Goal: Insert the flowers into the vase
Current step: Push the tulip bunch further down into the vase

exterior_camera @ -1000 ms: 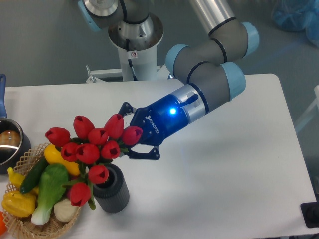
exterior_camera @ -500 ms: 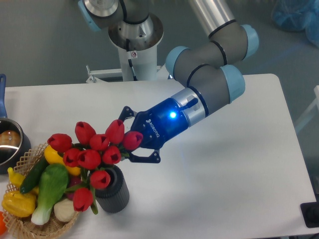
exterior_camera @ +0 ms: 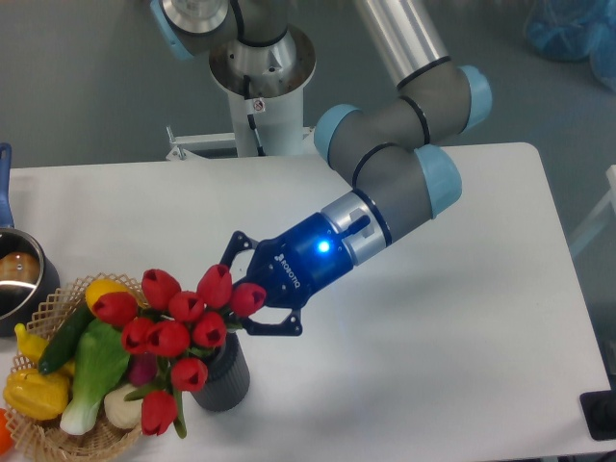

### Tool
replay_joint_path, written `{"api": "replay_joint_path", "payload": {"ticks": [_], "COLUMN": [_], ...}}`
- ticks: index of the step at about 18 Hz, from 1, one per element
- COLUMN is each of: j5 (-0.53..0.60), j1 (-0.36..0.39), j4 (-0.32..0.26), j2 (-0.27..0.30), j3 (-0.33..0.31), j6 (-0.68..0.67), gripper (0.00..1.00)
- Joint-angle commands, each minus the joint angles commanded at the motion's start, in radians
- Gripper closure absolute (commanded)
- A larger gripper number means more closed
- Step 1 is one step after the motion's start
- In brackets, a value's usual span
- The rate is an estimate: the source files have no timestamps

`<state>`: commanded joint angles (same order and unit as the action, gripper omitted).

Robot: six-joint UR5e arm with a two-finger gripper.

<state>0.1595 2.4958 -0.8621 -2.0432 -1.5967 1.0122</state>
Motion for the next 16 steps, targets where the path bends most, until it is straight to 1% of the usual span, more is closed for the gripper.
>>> {"api": "replay_joint_path", "payload": {"ticks": [4,7,9,14,16], "j5": [0.015,0.054,0.055,0.055,0.057], "j1": [0.0,0.005,0.014,0.034,0.038], "j4": [0.003,0.005,0.005,0.003,0.003], "j2": [0.0,0.0,0.001,0.002,0.002], "j3": [-0.051,-0.086,-0.091,-0.098,-0.104], "j6": [0.04,0.08,0.114,0.129,0.141], "gripper": [1.0,1.0,1.0,0.99,0.94]}}
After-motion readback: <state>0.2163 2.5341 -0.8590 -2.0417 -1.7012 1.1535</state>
